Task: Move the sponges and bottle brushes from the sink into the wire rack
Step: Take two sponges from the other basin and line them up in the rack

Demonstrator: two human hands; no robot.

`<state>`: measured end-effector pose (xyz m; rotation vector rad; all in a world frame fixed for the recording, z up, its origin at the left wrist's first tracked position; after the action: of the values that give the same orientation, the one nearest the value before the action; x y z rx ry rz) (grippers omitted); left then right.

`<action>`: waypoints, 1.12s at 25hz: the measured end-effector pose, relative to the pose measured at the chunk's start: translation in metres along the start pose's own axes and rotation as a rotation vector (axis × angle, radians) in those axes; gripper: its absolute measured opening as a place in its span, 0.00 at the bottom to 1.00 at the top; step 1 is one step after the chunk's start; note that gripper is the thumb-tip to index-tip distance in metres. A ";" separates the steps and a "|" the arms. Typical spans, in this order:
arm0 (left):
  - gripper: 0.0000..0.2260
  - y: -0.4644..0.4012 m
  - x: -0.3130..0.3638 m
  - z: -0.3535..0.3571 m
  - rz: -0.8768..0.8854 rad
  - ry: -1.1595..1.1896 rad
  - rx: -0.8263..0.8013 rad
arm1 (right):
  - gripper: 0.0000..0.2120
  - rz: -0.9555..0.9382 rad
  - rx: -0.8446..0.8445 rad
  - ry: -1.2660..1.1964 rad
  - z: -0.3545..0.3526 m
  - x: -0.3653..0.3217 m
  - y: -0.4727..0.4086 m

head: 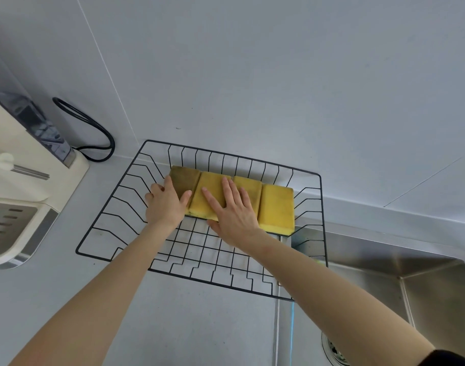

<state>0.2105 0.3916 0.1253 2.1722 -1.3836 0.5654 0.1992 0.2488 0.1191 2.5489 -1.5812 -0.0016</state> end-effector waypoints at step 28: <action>0.28 0.211 0.172 -0.023 0.628 -0.282 -0.054 | 0.31 0.304 0.193 -0.037 -0.118 0.128 0.222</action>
<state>0.0836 0.2085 0.2839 1.7994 -2.2287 0.4338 0.0675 0.0524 0.2725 2.4233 -2.0593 0.1439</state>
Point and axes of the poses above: each hand's wrist, its own y-axis away from the middle knuckle, its own z-axis out of the palm, x = y × z, the point moved 6 cm from there along -y, towards the middle knuckle, and after that the axes turned 9 degrees about y, right-handed, at the moved point
